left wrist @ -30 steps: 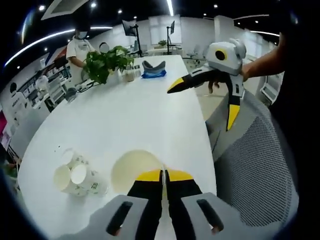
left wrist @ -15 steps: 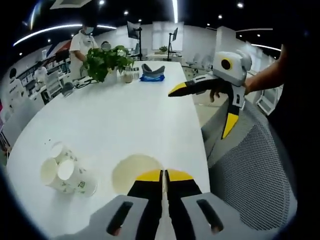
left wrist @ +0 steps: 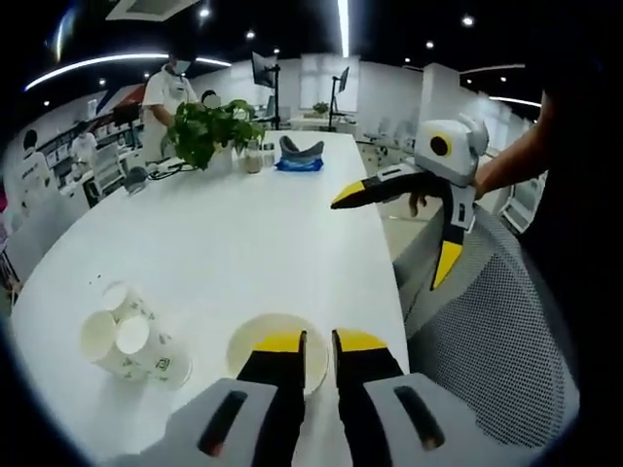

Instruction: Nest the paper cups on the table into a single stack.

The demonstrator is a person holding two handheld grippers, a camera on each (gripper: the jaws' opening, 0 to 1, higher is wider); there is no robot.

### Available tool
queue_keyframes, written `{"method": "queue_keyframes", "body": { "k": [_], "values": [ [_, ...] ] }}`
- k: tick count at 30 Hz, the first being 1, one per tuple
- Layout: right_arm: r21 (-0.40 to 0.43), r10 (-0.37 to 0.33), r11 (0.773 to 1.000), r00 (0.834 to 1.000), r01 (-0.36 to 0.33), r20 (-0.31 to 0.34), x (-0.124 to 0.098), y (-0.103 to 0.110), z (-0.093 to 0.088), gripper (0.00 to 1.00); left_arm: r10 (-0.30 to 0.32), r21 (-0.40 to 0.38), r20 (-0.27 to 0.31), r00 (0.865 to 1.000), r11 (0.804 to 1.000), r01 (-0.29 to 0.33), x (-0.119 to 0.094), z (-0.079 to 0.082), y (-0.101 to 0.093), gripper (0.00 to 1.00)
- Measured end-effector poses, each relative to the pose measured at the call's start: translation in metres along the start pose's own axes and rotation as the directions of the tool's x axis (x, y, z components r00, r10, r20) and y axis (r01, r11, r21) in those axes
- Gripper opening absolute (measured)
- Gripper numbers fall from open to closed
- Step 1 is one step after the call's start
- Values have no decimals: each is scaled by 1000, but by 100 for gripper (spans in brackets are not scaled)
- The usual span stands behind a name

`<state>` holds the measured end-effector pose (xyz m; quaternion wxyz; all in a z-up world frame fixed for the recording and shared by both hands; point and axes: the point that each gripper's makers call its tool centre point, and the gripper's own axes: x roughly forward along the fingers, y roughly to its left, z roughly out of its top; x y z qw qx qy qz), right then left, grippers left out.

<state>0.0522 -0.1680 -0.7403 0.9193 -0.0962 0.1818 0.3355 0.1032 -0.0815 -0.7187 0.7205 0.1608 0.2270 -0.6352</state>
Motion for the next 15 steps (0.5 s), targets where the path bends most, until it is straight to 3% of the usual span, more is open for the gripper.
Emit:
{"method": "queue_keyframes", "body": {
  "k": [8,15],
  "values": [
    [15,6,1000,1000,-6,9,-1,1,1,97,95,-9,95,991,995,-94,-19,13,36,24],
    [19,10,1000,1000,-10,11,-1,1,1,97,222,-67,186,957,975,-213,-37,23,83,37]
  ]
}}
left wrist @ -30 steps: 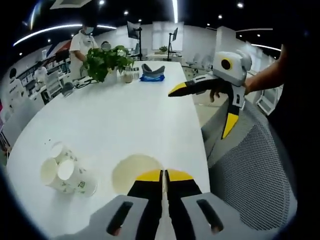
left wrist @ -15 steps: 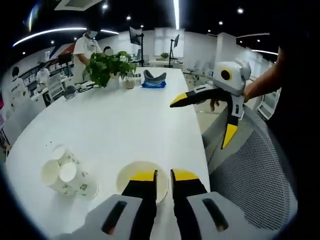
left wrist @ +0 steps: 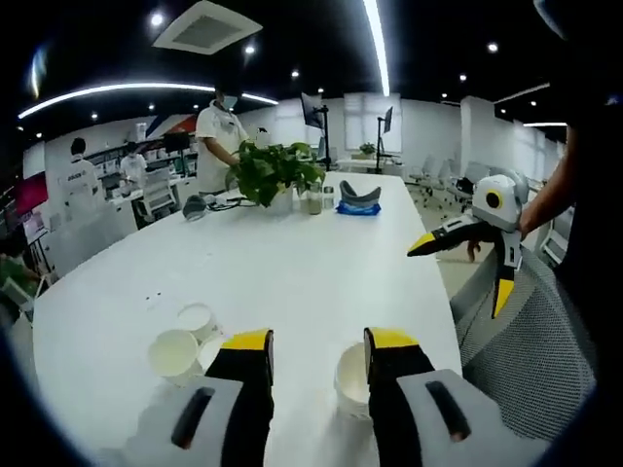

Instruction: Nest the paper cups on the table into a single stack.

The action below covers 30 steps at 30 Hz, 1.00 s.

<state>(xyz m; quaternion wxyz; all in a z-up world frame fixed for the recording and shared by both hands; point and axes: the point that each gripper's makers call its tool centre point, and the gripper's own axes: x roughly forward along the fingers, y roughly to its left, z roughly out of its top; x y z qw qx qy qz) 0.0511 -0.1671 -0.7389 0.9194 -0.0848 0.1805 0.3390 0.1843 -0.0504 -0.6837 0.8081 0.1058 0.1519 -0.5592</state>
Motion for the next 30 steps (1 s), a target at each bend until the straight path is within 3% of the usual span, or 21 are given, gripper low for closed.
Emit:
{"method": "queue_keyframes", "body": {
  "k": [5,14,25,30],
  "values": [
    [15,-7,1000,1000,7,7,0,-3,1,98,75,15,6,997,997,-75,-3,-2,30,42],
    [24,-14,1000,1000,14,5,0,-5,0,98,126,-7,-27,992,992,-127,4,-22,68,45],
    [20,-17,1000,1000,17,-4,0,-5,-2,97,140,20,-70,988,990,-139,18,-37,92,40],
    [20,-20,1000,1000,20,-6,0,-6,-2,96,132,37,-97,986,991,-129,20,-44,111,33]
  ]
}}
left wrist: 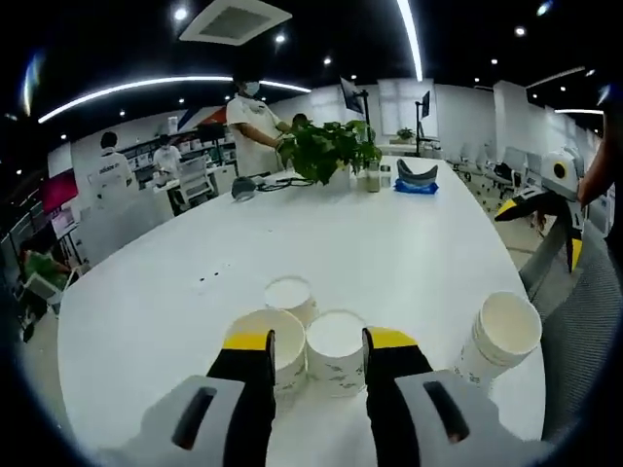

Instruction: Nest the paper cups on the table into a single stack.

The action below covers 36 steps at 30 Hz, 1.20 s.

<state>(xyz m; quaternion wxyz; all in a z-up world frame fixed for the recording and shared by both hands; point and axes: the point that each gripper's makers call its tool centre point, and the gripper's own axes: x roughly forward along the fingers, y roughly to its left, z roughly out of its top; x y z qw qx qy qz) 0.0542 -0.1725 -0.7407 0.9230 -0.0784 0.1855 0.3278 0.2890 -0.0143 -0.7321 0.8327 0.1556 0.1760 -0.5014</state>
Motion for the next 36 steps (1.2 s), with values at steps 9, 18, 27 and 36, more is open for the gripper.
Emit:
{"method": "queue_keyframes", "body": {
  "k": [9,18,27,36],
  "values": [
    [-9,-9,1000,1000,9,-6,0,-1,-1,95,-13,146,-164,986,989,37,10,-27,17,21],
    [-5,-17,1000,1000,17,-11,0,-3,-2,94,-21,207,-228,973,976,70,25,-34,22,12],
    [-3,-22,1000,1000,22,-18,0,-4,-4,93,-44,251,-285,958,961,119,28,-42,20,5],
    [1,-22,1000,1000,22,-17,-1,-5,-4,93,-55,275,-317,947,950,147,24,-41,8,0]
  ]
}}
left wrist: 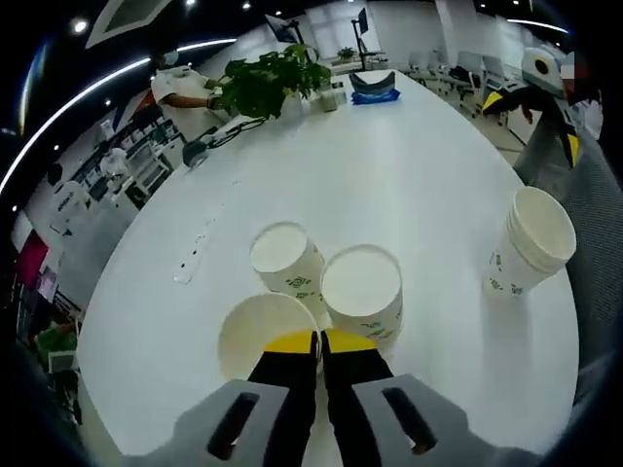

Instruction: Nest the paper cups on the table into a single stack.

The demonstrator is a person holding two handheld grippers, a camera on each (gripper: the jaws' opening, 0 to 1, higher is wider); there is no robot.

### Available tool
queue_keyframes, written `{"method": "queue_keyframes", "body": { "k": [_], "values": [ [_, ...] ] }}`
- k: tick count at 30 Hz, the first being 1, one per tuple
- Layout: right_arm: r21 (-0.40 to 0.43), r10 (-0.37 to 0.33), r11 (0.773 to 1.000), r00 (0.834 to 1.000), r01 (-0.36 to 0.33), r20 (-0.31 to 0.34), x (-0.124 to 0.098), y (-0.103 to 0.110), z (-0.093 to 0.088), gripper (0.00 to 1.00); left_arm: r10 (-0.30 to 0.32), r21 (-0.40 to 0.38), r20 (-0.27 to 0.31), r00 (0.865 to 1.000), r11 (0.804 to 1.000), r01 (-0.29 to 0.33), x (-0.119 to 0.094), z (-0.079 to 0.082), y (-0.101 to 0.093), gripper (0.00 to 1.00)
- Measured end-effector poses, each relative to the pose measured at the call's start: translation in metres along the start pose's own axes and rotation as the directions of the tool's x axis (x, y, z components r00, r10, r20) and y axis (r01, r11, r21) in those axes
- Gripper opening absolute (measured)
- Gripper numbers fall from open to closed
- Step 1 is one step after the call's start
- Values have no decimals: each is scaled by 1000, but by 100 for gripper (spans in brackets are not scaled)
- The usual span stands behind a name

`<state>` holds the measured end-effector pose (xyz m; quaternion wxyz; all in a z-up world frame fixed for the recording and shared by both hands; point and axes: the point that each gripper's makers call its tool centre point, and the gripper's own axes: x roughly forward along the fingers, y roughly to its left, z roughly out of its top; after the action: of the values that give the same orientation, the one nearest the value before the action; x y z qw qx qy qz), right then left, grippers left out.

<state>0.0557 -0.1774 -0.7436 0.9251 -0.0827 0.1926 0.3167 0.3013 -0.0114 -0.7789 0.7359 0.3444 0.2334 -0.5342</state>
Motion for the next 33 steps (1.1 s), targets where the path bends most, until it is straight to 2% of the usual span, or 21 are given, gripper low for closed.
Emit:
{"method": "queue_keyframes", "body": {
  "k": [10,19,24,29,33],
  "values": [
    [-7,19,1000,1000,-19,-3,1,4,0,93,17,-23,-20,1000,1000,-17,-22,2,-7,0],
    [-7,19,1000,1000,-19,10,0,4,2,94,32,-95,12,999,995,-31,-47,11,-8,0],
    [-5,18,1000,1000,-18,8,0,3,2,94,27,-145,52,998,989,-19,-75,30,-22,0],
    [-7,22,1000,1000,-22,9,0,4,2,94,12,-156,82,997,988,1,-94,46,-32,0],
    [-7,21,1000,1000,-21,9,0,4,2,94,-4,-149,123,992,989,23,-108,67,-46,0]
  ]
}}
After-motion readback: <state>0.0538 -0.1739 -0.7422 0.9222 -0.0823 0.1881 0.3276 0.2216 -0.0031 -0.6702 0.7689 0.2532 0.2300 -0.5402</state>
